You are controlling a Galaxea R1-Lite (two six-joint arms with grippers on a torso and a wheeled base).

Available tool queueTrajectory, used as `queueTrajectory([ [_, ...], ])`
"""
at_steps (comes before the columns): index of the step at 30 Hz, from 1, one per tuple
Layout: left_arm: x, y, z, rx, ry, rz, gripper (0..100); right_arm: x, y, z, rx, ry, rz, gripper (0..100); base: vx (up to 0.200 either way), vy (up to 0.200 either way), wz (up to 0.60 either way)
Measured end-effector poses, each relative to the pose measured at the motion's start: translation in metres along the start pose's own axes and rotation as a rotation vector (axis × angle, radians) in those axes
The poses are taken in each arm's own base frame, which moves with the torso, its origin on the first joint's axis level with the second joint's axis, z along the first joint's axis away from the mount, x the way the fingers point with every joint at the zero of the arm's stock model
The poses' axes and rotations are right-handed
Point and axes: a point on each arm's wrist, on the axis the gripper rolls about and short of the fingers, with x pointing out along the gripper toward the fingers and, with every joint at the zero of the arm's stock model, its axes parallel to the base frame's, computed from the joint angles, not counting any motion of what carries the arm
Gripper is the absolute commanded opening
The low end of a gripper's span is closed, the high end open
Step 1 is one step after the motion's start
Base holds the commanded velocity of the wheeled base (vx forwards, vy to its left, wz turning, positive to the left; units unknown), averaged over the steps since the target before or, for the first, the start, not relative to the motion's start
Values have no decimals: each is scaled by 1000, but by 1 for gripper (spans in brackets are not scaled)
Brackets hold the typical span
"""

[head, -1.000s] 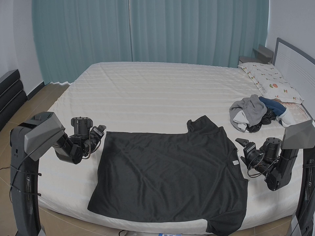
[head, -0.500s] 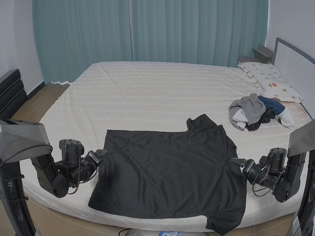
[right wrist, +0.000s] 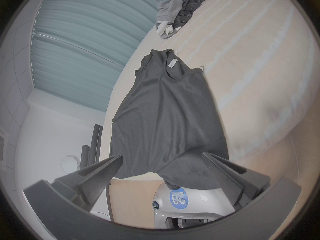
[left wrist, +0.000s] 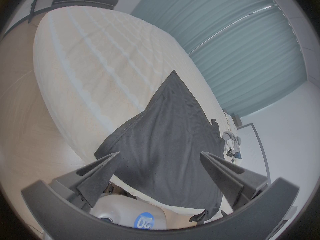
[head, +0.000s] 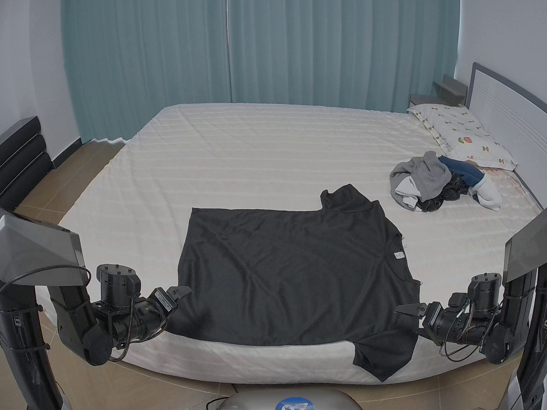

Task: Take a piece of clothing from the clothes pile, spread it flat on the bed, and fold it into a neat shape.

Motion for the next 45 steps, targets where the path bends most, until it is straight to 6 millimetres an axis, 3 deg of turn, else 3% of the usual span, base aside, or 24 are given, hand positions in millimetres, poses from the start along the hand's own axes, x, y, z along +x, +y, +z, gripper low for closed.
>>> queueTrajectory([
  [7,3,9,15,67,-38,-10,100,2,-1,-1,1,9,-5,100,0,0,0],
  [12,7,12,27,81,50,-70,100,4,-2,-3,2,17,-9,100,0,0,0],
  [24,31,16,54,244,164,49,100,11,-6,-10,3,59,-27,100,0,0,0],
  [34,42,26,47,266,188,67,100,15,-9,-17,2,94,-42,100,0,0,0],
  [45,45,20,31,381,238,54,100,16,-9,-19,3,101,-47,100,0,0,0],
])
